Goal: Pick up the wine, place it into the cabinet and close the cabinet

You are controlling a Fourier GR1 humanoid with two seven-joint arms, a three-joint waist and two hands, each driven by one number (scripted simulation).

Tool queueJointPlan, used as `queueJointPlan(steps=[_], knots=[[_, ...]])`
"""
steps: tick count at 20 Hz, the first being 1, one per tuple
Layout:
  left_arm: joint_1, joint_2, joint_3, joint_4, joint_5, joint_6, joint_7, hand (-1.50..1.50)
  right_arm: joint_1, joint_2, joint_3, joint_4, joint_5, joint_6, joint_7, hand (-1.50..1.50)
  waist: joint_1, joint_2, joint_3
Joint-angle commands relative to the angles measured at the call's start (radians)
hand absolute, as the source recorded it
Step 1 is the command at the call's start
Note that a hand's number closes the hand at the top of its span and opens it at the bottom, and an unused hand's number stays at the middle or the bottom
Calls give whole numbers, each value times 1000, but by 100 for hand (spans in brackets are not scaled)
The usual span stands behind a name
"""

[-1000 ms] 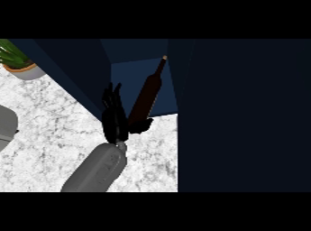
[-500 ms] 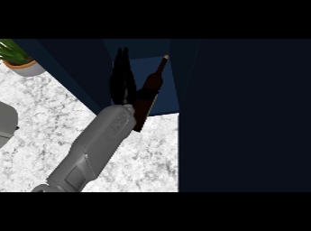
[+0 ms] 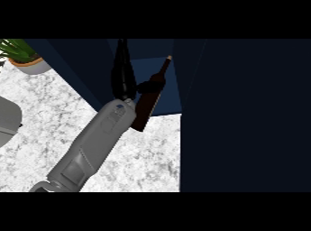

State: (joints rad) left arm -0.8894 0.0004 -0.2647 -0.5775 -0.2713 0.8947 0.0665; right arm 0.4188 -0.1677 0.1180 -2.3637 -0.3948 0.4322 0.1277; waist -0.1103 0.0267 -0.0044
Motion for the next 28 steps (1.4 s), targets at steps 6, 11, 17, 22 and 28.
queueJointPlan(steps=[6, 11, 17, 22, 28], knots=[[-24, 0, 44, -29, 244, 41, -216, -150, 53, -17, 13, -149, -57, -42, 78, -150, 29, -13, 2], [67, 0, 11, -154, 440, 21, -365, -150, 28, 2, 3, -115, -35, -67, 53, -150, 41, -15, 2], [119, 0, -77, -261, 527, -59, -374, -150, 72, -11, 32, -198, -26, -103, 103, -150, 79, -28, 3], [164, 0, -144, -319, 573, -73, -418, -150, 50, -7, 29, -167, 5, -111, 77, -150, 92, -29, 4], [302, 0, -208, -527, 551, -114, -373, -150, 71, -26, 17, -197, -15, -126, 90, -150, 104, -33, 4]])
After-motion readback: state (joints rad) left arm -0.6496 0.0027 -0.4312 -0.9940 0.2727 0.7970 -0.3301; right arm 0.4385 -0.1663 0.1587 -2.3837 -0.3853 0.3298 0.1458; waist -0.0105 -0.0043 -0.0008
